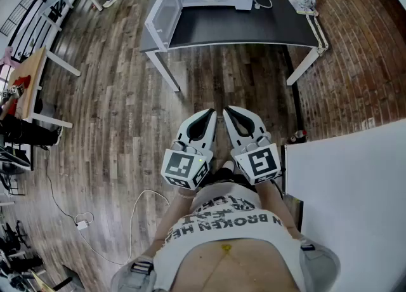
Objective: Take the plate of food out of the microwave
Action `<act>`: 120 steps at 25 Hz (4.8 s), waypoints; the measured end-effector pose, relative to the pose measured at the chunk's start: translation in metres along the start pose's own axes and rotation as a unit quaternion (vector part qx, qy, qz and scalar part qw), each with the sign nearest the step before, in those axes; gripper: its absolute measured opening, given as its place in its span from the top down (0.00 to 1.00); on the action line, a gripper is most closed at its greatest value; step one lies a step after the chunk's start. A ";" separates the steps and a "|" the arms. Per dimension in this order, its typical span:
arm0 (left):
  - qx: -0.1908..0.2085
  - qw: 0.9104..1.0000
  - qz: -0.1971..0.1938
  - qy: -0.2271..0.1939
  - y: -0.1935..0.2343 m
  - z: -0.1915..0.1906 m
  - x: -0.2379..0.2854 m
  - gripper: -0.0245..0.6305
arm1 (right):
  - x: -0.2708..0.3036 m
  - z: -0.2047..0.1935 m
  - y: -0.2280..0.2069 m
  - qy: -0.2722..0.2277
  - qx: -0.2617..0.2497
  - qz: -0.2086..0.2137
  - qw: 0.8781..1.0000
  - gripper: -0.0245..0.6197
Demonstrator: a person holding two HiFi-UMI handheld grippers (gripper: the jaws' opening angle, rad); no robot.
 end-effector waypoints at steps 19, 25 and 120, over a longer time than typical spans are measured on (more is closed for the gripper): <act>-0.040 0.999 0.003 0.012 0.052 -0.013 0.042 0.95 | 0.049 -0.028 -0.034 0.027 0.067 0.004 0.997 0.95; -0.038 0.999 -0.034 0.011 0.097 0.003 0.094 0.95 | 0.105 -0.021 -0.063 0.025 0.050 -0.018 0.998 0.95; -0.073 0.997 0.007 0.040 0.377 0.071 0.502 0.95 | 0.496 -0.031 -0.397 0.077 0.070 0.023 0.994 0.95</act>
Point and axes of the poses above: the fingertips, and each gripper's own axes: x forward along the fingers, y to its left, z out of its top, the point moved 8 cm from there along -x, backward along the fingers, and after that the axes turned 1 degree about -z, right-handed, at the moved point
